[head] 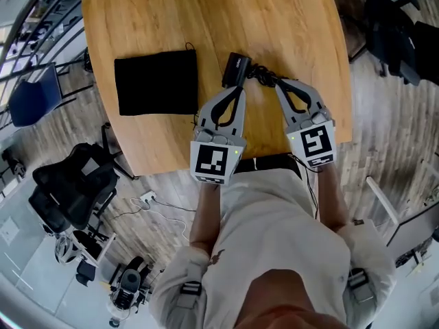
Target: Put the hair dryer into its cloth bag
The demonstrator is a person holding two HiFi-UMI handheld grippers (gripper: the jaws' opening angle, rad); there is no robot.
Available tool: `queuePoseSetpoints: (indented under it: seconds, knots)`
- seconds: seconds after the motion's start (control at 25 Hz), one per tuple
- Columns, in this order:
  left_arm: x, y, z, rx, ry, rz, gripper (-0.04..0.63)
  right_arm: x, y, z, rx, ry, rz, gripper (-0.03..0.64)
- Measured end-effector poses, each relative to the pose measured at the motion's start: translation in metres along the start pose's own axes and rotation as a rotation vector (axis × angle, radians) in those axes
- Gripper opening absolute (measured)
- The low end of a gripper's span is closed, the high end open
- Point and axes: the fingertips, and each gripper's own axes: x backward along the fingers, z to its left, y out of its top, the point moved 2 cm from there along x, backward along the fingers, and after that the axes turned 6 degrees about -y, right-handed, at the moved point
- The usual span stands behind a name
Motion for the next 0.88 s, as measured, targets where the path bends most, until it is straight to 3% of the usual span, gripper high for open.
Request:
queuePoseSetpoints:
  seconds: [0.88]
  knots:
    - [-0.042, -0.049, -0.016, 0.025, -0.116, 0.094, 0.02, -0.012, -0.057, -0.004, -0.023, -0.028, 0.109, 0.023]
